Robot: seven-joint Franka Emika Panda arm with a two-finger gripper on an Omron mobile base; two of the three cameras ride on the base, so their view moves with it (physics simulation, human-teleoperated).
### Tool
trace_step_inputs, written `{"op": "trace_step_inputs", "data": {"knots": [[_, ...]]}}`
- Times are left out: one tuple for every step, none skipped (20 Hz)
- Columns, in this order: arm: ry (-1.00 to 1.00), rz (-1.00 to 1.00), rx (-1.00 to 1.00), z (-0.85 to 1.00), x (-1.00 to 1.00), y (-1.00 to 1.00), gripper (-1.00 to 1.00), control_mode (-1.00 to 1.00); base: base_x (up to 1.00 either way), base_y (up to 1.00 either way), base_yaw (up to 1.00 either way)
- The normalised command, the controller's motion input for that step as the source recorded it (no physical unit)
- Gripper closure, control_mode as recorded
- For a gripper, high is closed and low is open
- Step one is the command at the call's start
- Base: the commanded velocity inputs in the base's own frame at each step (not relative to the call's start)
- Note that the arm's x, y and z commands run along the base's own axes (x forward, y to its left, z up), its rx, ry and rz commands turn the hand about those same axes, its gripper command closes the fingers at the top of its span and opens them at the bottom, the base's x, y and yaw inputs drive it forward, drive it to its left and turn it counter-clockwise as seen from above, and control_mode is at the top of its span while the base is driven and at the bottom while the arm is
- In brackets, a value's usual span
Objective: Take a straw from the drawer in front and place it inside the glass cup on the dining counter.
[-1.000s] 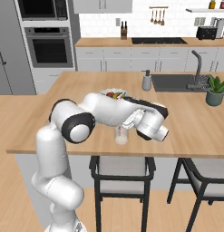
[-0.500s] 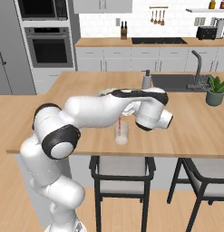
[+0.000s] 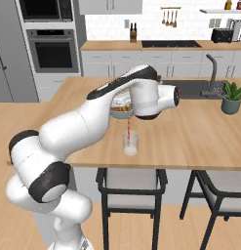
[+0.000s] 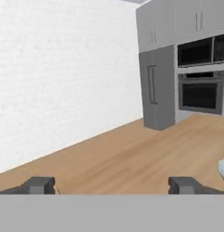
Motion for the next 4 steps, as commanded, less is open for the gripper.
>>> {"op": "trace_step_inputs", "data": {"knots": [[0.42, 0.00, -0.37, 0.24, -0.16, 0.66, -1.00, -1.00, 0.00, 0.00, 0.00], [0.44, 0.00, -0.37, 0.21, -0.10, 0.67, -1.00, -1.00, 0.00, 0.00, 0.00], [0.47, 0.00, -0.37, 0.21, -0.05, 0.68, -1.00, -1.00, 0.00, 0.00, 0.00], [0.51, 0.00, -0.39, 0.20, -0.03, 0.71, -1.00, -1.00, 0.00, 0.00, 0.00]]}}
